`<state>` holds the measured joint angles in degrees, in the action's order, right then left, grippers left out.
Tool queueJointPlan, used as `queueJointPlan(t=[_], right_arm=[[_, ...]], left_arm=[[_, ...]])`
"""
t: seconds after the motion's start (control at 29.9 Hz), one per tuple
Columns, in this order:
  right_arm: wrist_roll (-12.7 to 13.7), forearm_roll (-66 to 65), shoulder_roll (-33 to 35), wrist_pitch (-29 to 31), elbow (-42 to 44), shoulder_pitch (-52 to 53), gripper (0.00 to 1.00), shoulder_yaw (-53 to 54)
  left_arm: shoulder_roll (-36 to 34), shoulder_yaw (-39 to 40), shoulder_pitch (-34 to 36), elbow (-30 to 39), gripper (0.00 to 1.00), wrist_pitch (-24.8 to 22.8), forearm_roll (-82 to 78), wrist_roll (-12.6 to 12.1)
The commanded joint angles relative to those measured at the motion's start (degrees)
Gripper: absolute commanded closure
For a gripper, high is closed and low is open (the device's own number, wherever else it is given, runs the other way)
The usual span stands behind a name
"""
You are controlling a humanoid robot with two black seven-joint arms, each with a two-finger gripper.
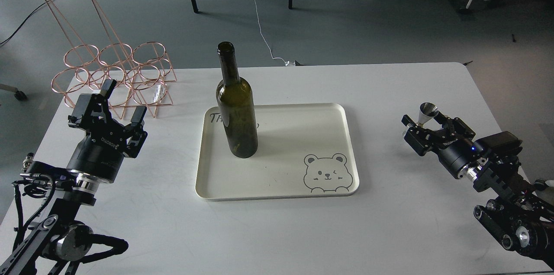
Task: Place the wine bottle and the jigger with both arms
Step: 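Lift the jigger with the right gripper and carry it off the tray, then set the jigger on the table and raise the right gripper away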
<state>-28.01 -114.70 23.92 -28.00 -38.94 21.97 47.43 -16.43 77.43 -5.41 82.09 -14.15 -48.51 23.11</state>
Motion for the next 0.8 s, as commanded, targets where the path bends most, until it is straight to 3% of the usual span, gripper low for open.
queueJointPlan(t=[0.0, 0.3, 0.57, 0.77], right_arm=[[0.01, 0.00, 4.63, 0.00, -3.06, -1.92, 0.06, -1.46], [0.01, 5.68, 16.84, 0.00, -12.54, -9.92, 0.06, -2.08], [0.01, 41.53, 30.12, 0.14, -38.72, -10.55, 0.06, -10.69], [0.01, 60.79, 30.31, 2.42, -49.12, -1.16, 0.05, -10.61]], left_arm=[[0.08, 0.00, -0.04, 0.17, 0.02, 0.00, 0.00, 0.00], [0.17, 0.00, -0.12, 0.17, 0.02, -0.09, 0.00, 0.00], [0.34, -0.97, -0.21, 0.61, 0.02, -0.09, -0.09, -0.08], [0.26, -1.06, -0.30, 1.05, 0.02, -0.09, -0.09, -0.08]])
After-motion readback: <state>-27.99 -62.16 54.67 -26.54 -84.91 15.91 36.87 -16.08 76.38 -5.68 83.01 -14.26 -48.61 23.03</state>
